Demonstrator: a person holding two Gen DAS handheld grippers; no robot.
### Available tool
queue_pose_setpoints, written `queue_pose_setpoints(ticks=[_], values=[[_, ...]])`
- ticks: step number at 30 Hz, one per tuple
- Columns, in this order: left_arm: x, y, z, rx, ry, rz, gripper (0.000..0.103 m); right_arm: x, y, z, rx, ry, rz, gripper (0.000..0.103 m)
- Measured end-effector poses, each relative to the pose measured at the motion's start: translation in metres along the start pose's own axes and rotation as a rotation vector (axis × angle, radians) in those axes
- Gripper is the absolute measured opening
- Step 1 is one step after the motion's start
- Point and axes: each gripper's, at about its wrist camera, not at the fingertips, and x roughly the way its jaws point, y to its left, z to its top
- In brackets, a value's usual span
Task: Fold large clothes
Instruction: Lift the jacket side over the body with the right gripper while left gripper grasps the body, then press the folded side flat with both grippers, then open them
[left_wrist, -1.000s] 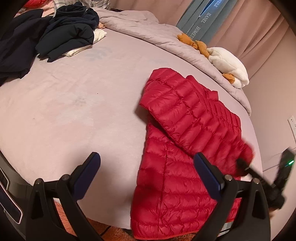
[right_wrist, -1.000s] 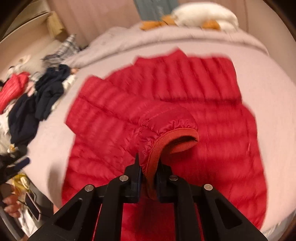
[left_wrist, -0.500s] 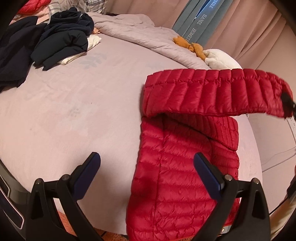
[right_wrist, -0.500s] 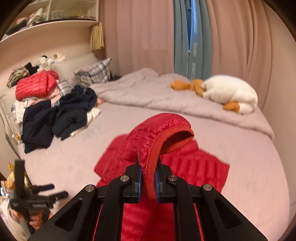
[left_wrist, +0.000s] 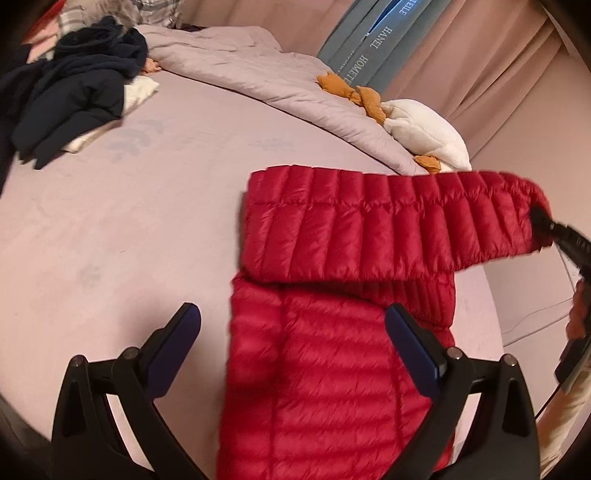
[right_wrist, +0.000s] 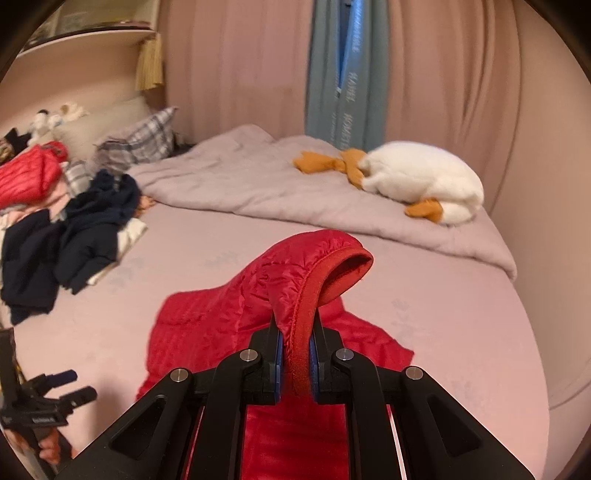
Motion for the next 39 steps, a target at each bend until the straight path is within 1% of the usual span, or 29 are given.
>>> queue_pose_setpoints(ticks=[3,6,7,8,9,11,12,14,16,20,22,26,30,32,36,39], values=[[0.018,-0.005,0.013,-0.006,-0.007,-0.023,0.096,0.01,-0.013,-0.002,0.022,0.022,-0.029,0.012],[0.04,-0.01,0.025,-0.011,0.007,-0.052,0.084,0.018,-0.023,-0.005,0.042,0.048,-0.044,0.012],[0.048,-0.011,0.028,-0.011,0.013,-0.053,0.076,0.02,-0.027,-0.005,0.048,0.054,-0.047,0.012],[0.059,-0.012,0.031,-0.014,0.03,-0.046,0.066,0.023,-0.03,-0.006,0.056,0.061,-0.05,0.012],[0.066,-0.012,0.035,-0.017,0.043,-0.046,0.06,0.026,-0.033,-0.008,0.064,0.068,-0.054,0.012],[0.084,-0.013,0.039,-0.022,0.074,-0.058,0.042,0.03,-0.037,-0.01,0.071,0.077,-0.064,0.012],[0.093,-0.013,0.04,-0.023,0.089,-0.059,0.039,0.033,-0.04,-0.012,0.075,0.084,-0.073,0.012],[0.113,-0.013,0.041,-0.019,0.131,-0.025,0.028,0.039,-0.045,-0.016,0.085,0.099,-0.083,0.012],[0.128,-0.014,0.037,-0.007,0.164,-0.012,0.025,0.044,-0.051,-0.021,0.097,0.116,-0.094,0.012],[0.152,-0.012,0.029,-0.016,0.217,0.011,0.024,0.059,-0.064,-0.036,0.128,0.157,-0.13,0.012],[0.156,-0.014,0.028,-0.008,0.218,0.031,0.024,0.069,-0.07,-0.044,0.143,0.192,-0.142,0.012],[0.161,-0.013,0.028,-0.018,0.228,0.039,0.024,0.089,-0.08,-0.062,0.163,0.249,-0.176,0.012],[0.165,-0.009,0.03,-0.022,0.235,0.05,0.023,0.109,-0.094,-0.081,0.208,0.308,-0.169,0.012],[0.167,-0.008,0.03,-0.02,0.236,0.063,0.018,0.117,-0.099,-0.088,0.223,0.329,-0.17,0.012],[0.172,-0.008,0.031,-0.025,0.24,0.067,0.017,0.133,-0.105,-0.102,0.245,0.367,-0.17,0.012],[0.174,-0.009,0.031,-0.02,0.24,0.072,0.017,0.14,-0.107,-0.109,0.252,0.379,-0.174,0.011]])
